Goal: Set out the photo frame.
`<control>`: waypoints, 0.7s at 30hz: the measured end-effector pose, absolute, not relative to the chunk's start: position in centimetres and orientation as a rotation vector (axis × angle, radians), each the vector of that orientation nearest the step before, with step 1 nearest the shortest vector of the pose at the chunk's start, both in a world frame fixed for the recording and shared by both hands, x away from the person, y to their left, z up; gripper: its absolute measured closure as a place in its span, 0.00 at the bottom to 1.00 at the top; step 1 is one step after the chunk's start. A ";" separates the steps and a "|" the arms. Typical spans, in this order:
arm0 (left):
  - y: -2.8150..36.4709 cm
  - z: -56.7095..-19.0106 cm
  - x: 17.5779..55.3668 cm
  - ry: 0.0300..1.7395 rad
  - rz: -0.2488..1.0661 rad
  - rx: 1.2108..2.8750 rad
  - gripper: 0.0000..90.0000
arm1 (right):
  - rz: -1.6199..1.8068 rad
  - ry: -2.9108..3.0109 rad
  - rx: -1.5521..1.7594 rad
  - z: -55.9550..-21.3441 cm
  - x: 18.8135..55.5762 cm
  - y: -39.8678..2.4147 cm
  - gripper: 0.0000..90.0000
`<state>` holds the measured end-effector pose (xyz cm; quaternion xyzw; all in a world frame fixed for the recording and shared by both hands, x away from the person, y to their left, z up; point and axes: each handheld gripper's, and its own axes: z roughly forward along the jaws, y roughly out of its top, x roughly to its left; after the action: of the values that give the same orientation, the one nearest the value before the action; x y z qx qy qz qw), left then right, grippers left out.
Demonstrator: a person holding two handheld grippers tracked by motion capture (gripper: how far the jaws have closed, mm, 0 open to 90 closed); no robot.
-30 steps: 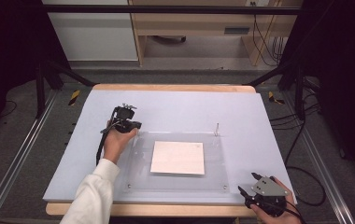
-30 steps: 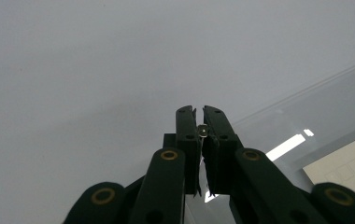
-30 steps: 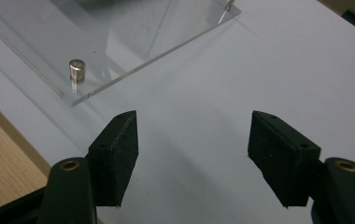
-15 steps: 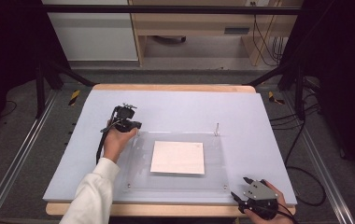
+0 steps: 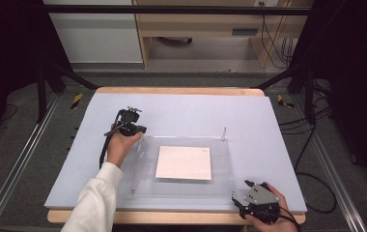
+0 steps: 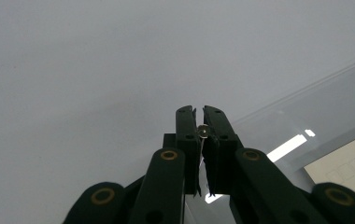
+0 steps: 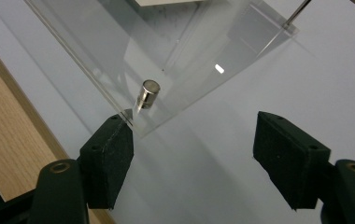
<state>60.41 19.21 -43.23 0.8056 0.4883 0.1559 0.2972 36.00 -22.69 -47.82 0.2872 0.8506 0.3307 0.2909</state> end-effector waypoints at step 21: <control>19.4 -43.3 60.8 1.297 0.381 2.144 0.94 | 0.940 2.239 0.599 -47.1 36.4 -20.6 0.41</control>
<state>60.85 19.39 -43.28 0.8072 0.4885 0.1433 0.2989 36.37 -20.55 -47.13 0.2274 0.8497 0.3567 0.3146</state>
